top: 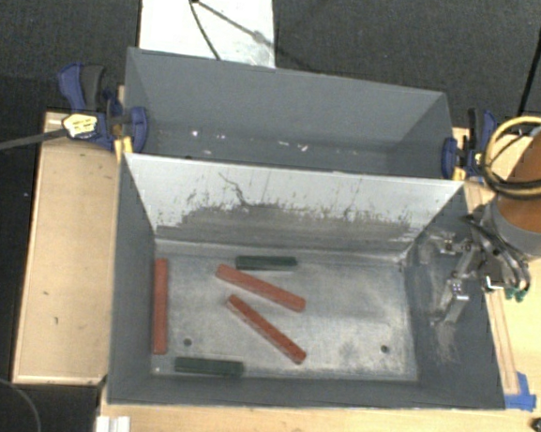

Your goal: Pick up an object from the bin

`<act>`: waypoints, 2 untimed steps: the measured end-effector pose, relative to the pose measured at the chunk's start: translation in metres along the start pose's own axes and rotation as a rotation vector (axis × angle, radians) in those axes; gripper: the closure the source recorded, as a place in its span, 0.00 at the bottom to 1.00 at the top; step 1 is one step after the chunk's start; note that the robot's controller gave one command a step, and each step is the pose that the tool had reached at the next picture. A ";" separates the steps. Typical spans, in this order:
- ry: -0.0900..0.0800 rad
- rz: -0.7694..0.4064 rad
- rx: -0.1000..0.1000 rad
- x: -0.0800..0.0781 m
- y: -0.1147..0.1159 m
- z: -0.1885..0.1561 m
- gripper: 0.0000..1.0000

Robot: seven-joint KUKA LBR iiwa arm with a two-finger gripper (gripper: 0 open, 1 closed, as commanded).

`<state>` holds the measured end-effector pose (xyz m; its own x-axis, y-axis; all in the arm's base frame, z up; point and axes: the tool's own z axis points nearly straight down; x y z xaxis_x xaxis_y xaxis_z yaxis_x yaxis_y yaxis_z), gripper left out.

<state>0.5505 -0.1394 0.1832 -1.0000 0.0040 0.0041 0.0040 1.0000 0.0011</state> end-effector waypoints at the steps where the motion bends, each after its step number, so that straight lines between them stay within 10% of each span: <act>1: -0.004 -0.245 -0.002 -0.014 0.073 0.045 0.00; 2: -0.003 -0.322 -0.003 -0.018 0.174 0.069 0.00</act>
Offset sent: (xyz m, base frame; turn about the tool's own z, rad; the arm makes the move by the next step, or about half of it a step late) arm 0.0135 0.0701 -0.0441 -0.2436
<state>0.5691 0.0343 0.1144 -0.9499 -0.3125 0.0003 -0.3125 0.9499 0.0047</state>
